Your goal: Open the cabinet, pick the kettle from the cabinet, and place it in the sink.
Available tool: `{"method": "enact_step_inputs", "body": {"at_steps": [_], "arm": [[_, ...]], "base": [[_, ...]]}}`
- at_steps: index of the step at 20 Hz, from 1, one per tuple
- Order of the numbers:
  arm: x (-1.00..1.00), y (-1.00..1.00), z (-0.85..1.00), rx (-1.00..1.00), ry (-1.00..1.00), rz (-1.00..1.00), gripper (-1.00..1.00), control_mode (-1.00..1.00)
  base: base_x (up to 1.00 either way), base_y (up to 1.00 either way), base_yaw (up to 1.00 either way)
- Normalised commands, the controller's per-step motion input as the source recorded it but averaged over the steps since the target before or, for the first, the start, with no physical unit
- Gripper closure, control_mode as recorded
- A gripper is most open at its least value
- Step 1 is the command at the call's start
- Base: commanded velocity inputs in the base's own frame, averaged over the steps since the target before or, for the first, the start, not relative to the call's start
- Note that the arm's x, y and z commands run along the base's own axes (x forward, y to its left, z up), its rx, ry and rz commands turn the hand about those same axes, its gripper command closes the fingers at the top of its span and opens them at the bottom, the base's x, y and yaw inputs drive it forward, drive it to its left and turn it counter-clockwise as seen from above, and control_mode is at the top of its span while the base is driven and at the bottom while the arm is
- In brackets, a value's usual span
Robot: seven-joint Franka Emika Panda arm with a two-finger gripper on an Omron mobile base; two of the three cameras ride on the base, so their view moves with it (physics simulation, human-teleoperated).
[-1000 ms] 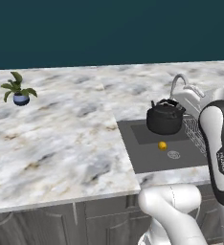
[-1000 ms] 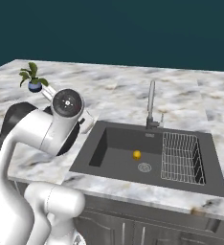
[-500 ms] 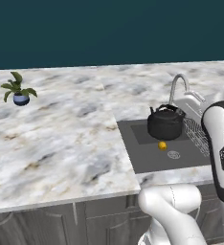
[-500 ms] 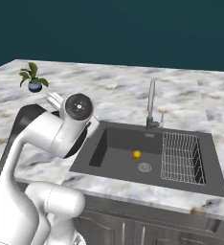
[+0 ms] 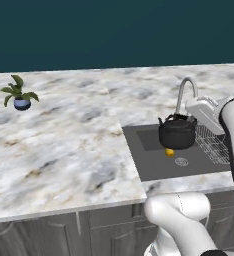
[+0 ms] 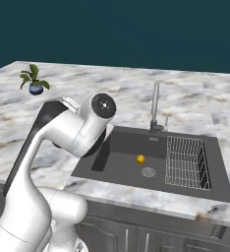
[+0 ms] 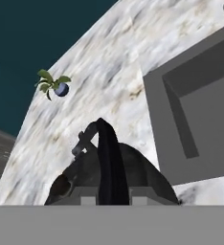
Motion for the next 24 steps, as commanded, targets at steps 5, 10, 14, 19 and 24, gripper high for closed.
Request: {"method": "enact_step_inputs", "body": {"at_steps": [5,10,14,19,24], "arm": [[0.13,-0.16,-0.08,0.0,0.1,0.1,1.0,-1.0],[0.17,-0.17,-0.05,0.0,0.05,0.11,1.0,-1.0],[0.03,-0.22,-0.14,0.0,-0.02,0.19,1.0,-1.0],[0.0,-0.16,-0.2,-0.01,-0.18,0.17,1.0,-1.0],[0.03,-0.16,-0.23,-0.04,-0.21,0.13,1.0,-1.0]], "base": [[0.0,0.0,0.0],[0.0,0.0,0.0],[0.0,0.0,0.0],[0.0,0.0,0.0],[0.0,0.0,0.0]]}}
